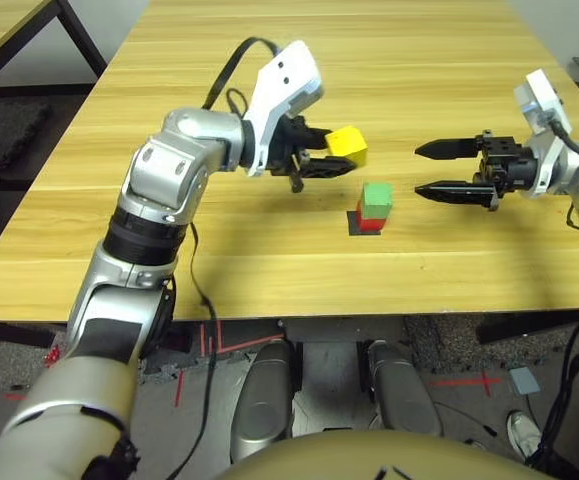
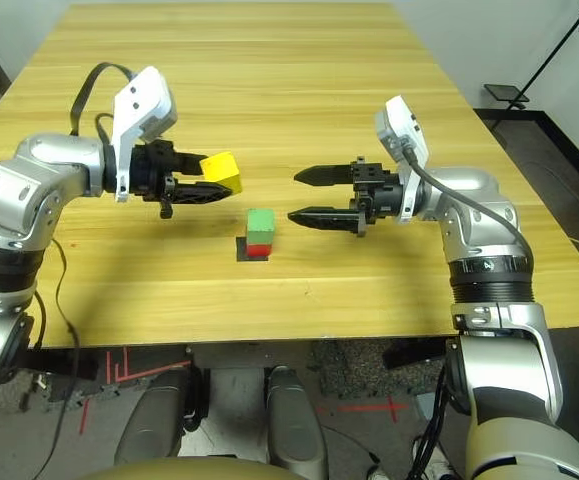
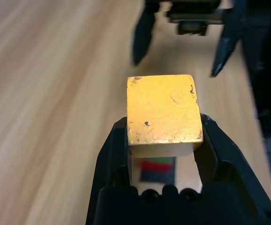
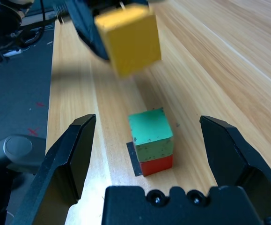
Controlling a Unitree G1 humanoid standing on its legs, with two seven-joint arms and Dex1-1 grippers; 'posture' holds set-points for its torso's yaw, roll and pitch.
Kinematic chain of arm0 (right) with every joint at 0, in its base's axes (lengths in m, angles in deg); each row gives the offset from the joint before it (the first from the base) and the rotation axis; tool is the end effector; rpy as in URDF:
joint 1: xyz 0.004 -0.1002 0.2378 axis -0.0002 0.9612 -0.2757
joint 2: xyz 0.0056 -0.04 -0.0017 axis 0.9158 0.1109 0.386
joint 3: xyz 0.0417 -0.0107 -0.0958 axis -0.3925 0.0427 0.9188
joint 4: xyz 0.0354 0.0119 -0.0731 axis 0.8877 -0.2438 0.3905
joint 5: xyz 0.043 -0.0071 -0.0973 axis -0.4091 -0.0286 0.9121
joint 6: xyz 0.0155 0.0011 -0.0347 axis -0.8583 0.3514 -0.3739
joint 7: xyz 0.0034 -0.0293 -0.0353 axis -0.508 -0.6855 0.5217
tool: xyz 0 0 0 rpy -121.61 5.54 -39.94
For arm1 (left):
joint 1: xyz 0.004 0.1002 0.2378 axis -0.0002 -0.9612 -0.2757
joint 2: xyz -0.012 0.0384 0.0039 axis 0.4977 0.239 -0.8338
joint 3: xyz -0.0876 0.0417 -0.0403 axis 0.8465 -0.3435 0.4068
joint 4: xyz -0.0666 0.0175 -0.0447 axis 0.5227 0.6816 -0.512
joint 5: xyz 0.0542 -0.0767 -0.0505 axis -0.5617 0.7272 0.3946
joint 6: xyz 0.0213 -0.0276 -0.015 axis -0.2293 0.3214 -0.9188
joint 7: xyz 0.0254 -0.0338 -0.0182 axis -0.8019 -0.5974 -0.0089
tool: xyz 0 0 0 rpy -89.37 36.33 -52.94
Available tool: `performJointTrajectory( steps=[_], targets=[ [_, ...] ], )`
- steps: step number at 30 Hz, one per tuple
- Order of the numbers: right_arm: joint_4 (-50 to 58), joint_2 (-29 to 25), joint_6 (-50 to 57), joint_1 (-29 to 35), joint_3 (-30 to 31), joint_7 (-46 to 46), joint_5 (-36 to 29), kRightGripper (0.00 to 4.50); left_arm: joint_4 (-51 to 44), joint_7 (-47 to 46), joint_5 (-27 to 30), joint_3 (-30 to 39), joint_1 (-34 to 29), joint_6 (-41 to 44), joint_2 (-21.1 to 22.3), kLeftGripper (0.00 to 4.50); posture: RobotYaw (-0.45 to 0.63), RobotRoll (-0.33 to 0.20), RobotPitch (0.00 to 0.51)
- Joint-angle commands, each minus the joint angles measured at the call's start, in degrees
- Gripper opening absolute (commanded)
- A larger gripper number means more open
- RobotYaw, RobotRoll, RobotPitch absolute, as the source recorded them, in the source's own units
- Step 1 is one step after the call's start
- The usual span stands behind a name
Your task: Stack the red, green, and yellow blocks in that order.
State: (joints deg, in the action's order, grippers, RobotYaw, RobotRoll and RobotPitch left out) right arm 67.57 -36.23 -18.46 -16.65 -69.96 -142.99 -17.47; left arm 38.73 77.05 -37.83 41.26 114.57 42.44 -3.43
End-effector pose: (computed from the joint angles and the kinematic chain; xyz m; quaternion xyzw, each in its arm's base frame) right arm 0.3122 -0.2655 0.2020 -0.0661 0.0783 0.6307 0.7692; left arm 0.3187 0.1211 0.2390 0.1692 0.0972 -0.6335 0.7487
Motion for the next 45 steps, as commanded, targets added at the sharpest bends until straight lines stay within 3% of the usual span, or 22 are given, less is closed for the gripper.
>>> performJointTrajectory(
  steps=[1, 10, 45],
  targets=[
    [1.5, -0.4, 0.9, 0.7, -0.2, 0.3, -1.1, 4.5, 5.9, 2.0, -1.7, -2.6, 2.7, -4.3, -2.2, 1.95, 0.18, -0.052, 0.112],
    [3.8, -0.6, 2.7, 1.6, -0.8, 2.1, -2.2, 4.5, 19.1, 3.5, -5.7, -4.0, 6.4, -12.7, -7.7, 1.95, 0.15, -0.049, 0.125],
    [5.5, -2.8, 3.9, 3.5, -1.9, 3.8, -3.2, 4.5, 23.3, 7.3, -10.4, -4.0, 1.7, -16.7, -7.4, 1.95, 0.12, -0.06, 0.138]
  ],
)
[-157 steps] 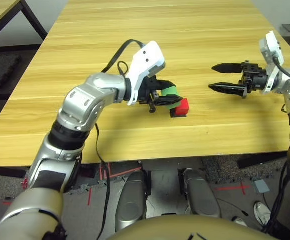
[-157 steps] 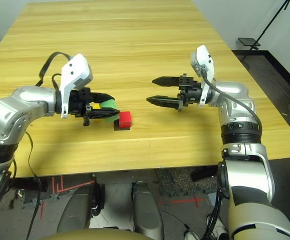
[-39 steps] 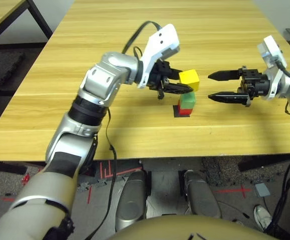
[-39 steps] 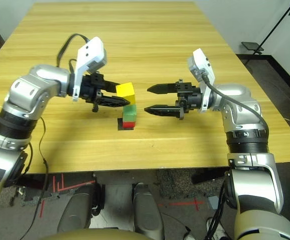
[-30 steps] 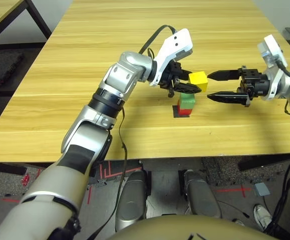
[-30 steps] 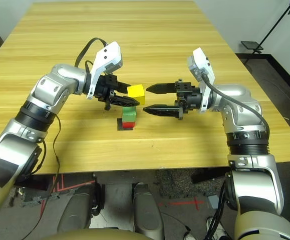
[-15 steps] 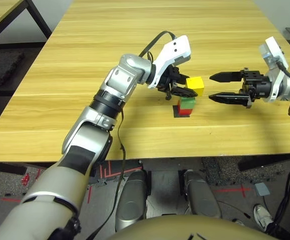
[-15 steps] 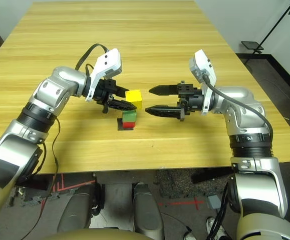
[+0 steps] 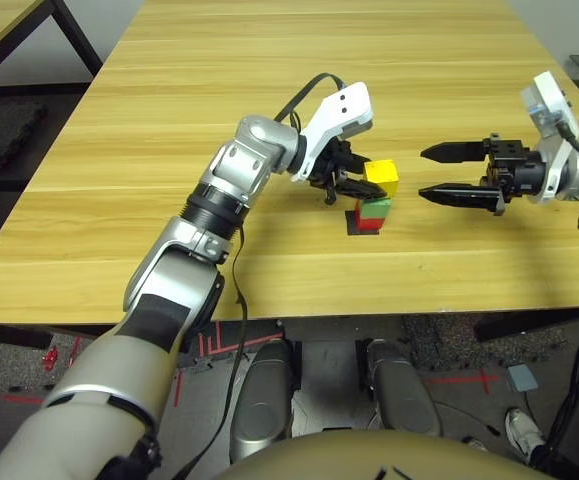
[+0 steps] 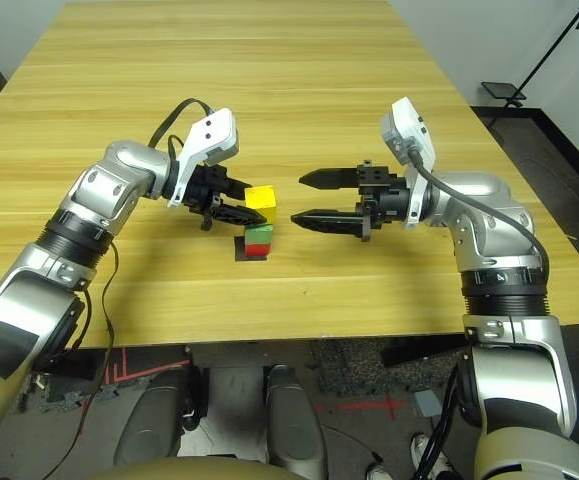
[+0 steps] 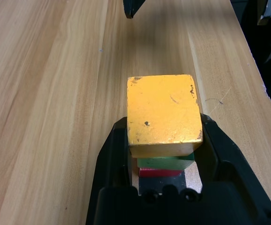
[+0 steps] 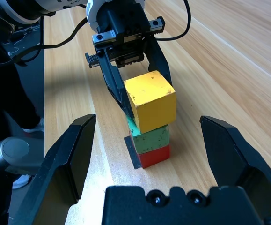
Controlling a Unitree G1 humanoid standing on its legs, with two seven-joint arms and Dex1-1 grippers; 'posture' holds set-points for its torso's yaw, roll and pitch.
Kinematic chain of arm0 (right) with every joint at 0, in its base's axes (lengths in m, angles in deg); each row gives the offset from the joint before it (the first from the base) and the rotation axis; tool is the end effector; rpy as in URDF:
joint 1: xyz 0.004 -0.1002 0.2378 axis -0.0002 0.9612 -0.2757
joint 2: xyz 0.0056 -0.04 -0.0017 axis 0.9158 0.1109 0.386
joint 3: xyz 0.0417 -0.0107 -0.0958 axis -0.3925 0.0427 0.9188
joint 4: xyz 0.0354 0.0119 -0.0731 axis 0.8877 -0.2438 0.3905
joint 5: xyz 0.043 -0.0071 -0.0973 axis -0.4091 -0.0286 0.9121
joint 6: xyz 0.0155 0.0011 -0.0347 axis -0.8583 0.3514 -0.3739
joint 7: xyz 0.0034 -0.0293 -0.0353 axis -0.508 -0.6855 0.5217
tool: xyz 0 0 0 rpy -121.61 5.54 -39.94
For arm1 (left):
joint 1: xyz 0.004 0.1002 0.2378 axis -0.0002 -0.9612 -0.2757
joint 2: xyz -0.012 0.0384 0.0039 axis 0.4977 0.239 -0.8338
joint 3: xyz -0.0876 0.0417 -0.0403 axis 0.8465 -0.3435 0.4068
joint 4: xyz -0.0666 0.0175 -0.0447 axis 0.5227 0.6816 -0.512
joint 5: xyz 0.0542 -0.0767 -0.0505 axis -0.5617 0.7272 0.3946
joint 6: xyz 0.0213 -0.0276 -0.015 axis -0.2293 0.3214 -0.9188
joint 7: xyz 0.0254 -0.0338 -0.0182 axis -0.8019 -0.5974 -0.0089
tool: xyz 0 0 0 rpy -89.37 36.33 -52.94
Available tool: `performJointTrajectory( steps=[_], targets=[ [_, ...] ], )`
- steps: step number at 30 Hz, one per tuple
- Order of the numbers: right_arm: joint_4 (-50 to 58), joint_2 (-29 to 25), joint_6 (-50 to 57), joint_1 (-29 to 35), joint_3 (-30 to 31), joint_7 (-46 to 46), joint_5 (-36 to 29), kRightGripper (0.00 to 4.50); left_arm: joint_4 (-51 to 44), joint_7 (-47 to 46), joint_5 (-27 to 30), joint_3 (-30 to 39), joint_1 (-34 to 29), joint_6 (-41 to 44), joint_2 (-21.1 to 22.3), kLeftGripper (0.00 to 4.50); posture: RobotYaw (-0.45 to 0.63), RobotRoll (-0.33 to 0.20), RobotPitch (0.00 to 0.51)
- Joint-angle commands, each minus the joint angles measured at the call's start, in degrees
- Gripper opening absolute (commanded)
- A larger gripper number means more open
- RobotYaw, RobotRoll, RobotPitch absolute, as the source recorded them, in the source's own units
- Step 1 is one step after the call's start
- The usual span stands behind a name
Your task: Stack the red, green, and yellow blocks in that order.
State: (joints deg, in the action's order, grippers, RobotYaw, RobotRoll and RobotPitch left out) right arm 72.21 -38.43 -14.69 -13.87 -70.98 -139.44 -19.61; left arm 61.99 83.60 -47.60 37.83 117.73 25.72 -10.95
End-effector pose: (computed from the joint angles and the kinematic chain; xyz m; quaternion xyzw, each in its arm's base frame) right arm 0.3018 -0.2705 0.2041 -0.0602 0.0883 0.6080 0.7867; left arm 0.3517 0.1048 0.2006 0.1905 0.1332 -0.6552 0.7188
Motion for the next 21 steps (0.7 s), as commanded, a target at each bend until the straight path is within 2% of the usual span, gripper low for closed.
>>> performJointTrajectory(
  steps=[1, 21],
  targets=[
    [0.9, -0.6, 0.1, 0.7, -0.9, 0.3, -1.1, 4.5, 0.0, 0.8, -0.6, -0.6, -1.5, 0.0, 0.1, 1.95, 0.12, -0.06, 0.138],
    [-1.1, -0.4, -0.9, -0.4, -0.7, 1.0, -0.5, 4.5, 0.3, 2.0, -0.3, 0.5, 0.5, 2.5, 0.1, 1.95, 0.13, -0.063, 0.13]
  ],
)
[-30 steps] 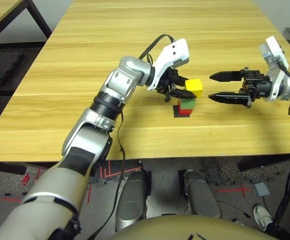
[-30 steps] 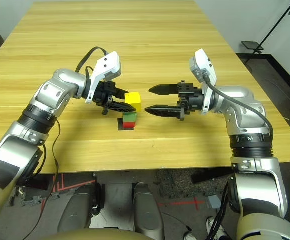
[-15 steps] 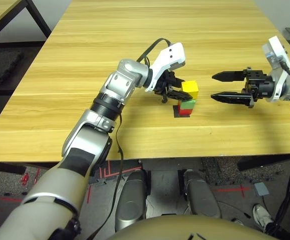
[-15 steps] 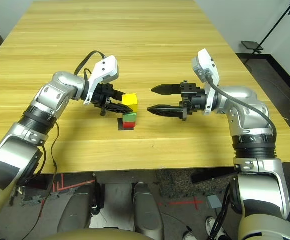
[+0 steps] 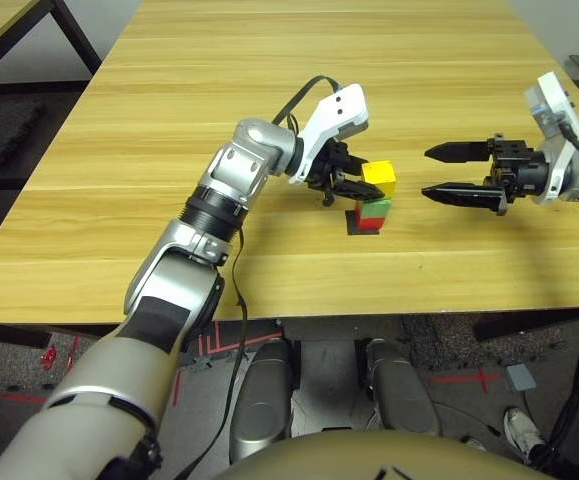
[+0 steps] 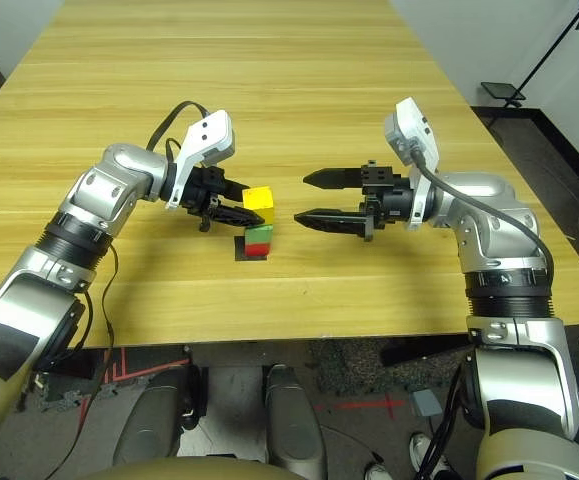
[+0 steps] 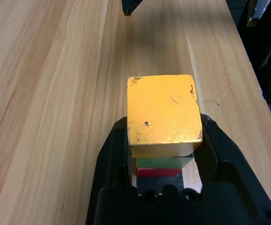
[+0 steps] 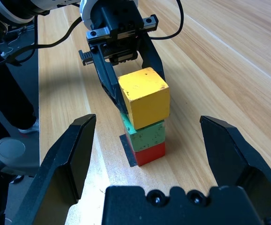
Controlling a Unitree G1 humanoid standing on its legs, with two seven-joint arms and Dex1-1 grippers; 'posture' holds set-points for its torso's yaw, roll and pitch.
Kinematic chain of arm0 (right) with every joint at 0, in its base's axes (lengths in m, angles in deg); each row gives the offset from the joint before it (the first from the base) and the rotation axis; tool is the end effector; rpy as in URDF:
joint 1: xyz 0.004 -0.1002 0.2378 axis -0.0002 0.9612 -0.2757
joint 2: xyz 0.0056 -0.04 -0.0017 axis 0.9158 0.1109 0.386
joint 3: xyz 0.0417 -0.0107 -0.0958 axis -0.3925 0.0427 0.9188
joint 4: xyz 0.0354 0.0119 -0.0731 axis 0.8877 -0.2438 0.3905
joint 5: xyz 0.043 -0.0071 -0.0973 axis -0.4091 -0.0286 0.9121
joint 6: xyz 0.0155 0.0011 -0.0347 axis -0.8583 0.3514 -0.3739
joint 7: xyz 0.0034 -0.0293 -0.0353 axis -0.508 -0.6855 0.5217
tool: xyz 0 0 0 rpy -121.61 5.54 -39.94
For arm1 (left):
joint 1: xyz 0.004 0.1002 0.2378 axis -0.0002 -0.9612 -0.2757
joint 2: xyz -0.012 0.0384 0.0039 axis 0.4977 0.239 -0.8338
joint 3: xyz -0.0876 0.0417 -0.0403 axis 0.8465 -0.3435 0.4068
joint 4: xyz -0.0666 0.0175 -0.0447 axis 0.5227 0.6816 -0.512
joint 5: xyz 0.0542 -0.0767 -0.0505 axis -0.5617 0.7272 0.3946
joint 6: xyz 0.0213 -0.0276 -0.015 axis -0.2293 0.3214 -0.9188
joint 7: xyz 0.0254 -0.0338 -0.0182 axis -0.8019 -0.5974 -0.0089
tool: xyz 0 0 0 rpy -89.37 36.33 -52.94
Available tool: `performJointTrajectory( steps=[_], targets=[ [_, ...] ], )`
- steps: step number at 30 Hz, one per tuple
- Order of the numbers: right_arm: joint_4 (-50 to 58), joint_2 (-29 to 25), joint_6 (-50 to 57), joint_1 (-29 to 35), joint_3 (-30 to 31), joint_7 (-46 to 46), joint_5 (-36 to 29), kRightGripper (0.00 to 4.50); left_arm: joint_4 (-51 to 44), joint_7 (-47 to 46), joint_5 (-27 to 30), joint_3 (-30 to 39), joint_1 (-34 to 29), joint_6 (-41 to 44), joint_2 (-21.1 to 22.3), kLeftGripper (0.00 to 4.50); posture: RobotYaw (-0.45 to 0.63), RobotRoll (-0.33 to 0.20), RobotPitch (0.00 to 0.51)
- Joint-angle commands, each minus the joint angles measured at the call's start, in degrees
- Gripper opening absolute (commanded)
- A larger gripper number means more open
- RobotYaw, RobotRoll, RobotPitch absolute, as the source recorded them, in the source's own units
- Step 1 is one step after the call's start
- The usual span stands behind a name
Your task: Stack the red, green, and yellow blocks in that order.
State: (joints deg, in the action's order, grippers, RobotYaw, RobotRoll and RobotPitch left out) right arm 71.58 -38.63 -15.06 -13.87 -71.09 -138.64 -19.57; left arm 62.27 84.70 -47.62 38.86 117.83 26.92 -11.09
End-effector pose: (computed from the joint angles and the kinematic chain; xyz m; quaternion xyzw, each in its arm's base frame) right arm 0.3019 -0.2727 0.2036 -0.0603 0.0882 0.5992 0.7934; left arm 0.3526 0.1072 0.2011 0.1782 0.1396 -0.6577 0.7184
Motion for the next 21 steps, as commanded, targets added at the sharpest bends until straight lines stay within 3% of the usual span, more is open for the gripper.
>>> performJointTrajectory(
  steps=[1, 5, 13, 16, 21],
  targets=[
    [-0.5, -0.2, -0.6, -0.4, -0.6, 0.2, -0.5, 4.5, -0.1, 1.1, -0.3, -0.7, 0.3, 1.4, 0.3, 1.95, 0.13, -0.063, 0.129],
    [-0.8, -0.2, -0.7, -0.5, -0.7, 0.4, -0.5, 4.5, -0.1, 0.9, -0.6, -0.8, 0.1, 1.7, 0.2, 1.95, 0.13, -0.064, 0.128],
    [-2.1, -0.3, -1.2, -0.8, -0.6, 0.6, -0.3, 4.5, -0.2, 0.5, -0.6, -0.5, 0.6, 2.1, -0.2, 4.48, 0.14, -0.071, 0.122],
    [-2.7, -0.4, -1.5, -1.0, -0.6, 0.4, -0.1, 4.5, -1.0, -0.5, -0.1, 0.3, 0.6, 3.0, -0.6, 4.48, 0.14, -0.076, 0.112],
    [-3.6, -1.0, -1.7, -1.5, -1.2, -0.4, -0.7, 4.5, -10.4, -3.1, 4.0, 4.9, -1.3, 9.2, 1.1, 4.48, 0.16, -0.091, 0.075]
  ],
)
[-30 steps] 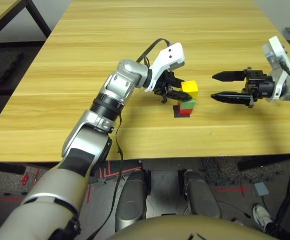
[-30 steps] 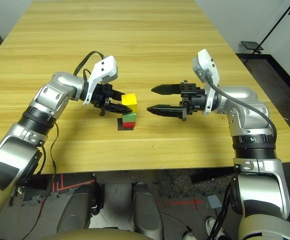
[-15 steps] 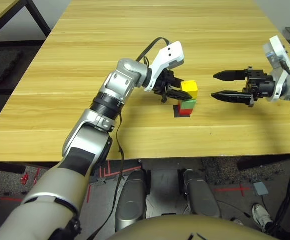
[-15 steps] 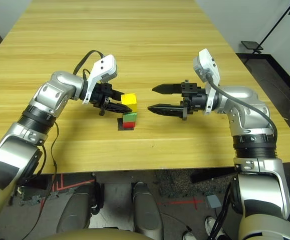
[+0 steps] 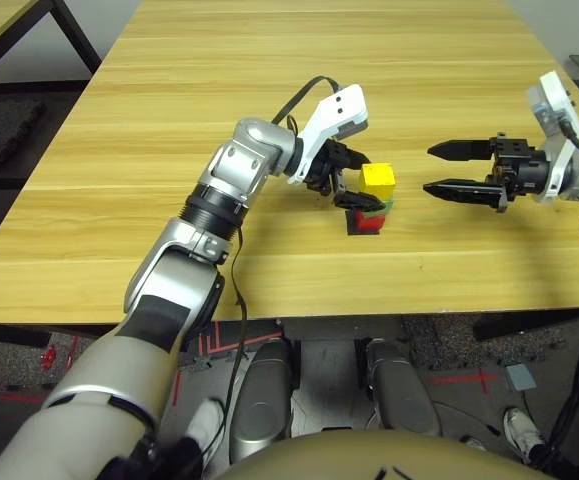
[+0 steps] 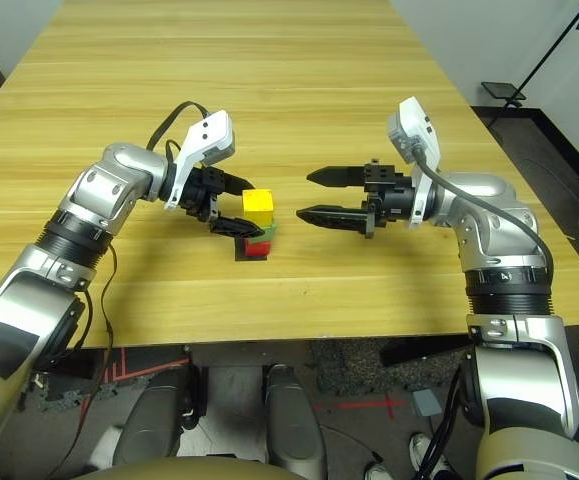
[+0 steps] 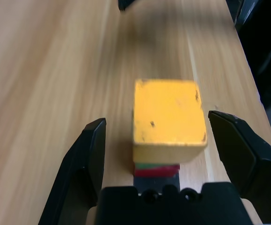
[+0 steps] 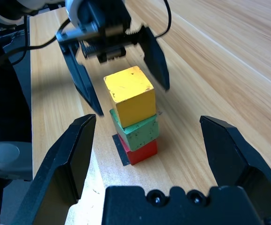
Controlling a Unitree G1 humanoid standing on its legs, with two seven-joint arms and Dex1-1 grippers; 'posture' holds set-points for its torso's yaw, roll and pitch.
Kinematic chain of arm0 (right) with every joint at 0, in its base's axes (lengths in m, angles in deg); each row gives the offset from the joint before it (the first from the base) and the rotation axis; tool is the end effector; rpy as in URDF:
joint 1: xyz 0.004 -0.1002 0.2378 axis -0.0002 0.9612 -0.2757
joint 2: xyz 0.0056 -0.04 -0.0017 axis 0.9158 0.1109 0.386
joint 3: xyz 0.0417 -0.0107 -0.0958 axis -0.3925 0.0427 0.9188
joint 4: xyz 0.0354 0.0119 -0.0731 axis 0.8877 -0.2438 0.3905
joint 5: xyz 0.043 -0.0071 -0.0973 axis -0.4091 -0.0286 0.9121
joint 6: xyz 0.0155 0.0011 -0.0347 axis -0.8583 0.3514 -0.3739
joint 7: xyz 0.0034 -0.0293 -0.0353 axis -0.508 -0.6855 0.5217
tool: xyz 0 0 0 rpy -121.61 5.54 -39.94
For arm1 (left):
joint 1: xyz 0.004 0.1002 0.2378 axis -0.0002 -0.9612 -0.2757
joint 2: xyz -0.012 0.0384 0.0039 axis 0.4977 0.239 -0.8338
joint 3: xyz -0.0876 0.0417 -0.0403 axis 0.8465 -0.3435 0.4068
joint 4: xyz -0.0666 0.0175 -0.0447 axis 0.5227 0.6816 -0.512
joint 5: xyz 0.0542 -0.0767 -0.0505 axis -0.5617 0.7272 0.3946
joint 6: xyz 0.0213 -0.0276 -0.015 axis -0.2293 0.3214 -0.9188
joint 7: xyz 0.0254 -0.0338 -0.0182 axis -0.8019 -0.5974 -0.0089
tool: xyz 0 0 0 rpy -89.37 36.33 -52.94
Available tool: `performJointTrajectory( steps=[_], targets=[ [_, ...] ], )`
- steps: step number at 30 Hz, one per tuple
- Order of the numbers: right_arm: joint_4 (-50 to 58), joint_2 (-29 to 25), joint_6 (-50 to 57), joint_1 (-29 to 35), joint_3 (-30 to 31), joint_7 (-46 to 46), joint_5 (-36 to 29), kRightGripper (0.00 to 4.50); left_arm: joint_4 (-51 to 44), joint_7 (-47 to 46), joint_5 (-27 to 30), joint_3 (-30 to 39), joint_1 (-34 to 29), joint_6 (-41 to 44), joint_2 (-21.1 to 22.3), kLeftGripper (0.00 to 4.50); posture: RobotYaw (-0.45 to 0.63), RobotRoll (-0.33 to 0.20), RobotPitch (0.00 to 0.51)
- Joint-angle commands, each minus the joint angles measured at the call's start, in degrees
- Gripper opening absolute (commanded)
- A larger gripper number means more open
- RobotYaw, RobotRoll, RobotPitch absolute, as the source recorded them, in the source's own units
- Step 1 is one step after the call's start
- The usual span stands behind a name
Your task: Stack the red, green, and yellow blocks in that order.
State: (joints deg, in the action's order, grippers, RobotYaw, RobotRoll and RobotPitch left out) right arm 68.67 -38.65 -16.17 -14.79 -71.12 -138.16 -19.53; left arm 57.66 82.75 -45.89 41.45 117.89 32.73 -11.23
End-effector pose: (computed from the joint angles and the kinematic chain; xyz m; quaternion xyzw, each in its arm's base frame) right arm 0.3048 -0.2773 0.2020 -0.0536 0.0868 0.5881 0.8024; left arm 0.3478 0.1074 0.2129 0.1520 0.1294 -0.6483 0.7348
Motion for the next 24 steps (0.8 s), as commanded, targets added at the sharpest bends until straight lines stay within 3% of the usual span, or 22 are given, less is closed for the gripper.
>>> performJointTrajectory(
  steps=[1, 6, 9, 12, 17, 24],
  targets=[
    [-1.0, -1.3, -0.1, -0.6, -1.7, -1.0, -1.2, 4.5, -9.8, -1.5, 3.5, 3.6, -2.9, 5.5, 2.7, 4.48, 0.16, -0.098, 0.074],
    [-5.6, -1.8, 2.3, -0.5, -6.7, 3.1, -2.5, 4.5, -26.0, -9.2, 10.7, 13.7, -10.7, 17.4, 5.9, 4.48, 0.18, -0.116, 0.056],
    [-15.6, -1.7, -3.0, -0.7, -10.1, 10.6, 0.5, 4.5, -29.0, -18.3, 12.2, 22.5, -17.4, 16.3, 4.3, 4.48, 0.19, -0.121, 0.058],
    [-24.6, -1.3, -10.0, -1.5, -12.5, 17.2, 3.0, 4.5, -26.4, -26.5, 8.6, 26.6, -24.9, 7.0, 3.5, 4.48, 0.19, -0.121, 0.061],
    [-37.4, 1.4, -21.6, -2.5, -17.3, 27.8, 4.0, 4.5, -20.6, -43.5, 4.1, 34.9, -34.2, -14.9, -3.6, 4.48, 0.17, -0.124, 0.077],
    [-52.0, 2.7, -36.4, -2.1, -21.8, 36.4, 4.6, 4.5, -9.3, -52.5, 0.0, 35.8, -36.6, -33.9, -5.2, 4.48, 0.16, -0.121, 0.067]
  ],
)
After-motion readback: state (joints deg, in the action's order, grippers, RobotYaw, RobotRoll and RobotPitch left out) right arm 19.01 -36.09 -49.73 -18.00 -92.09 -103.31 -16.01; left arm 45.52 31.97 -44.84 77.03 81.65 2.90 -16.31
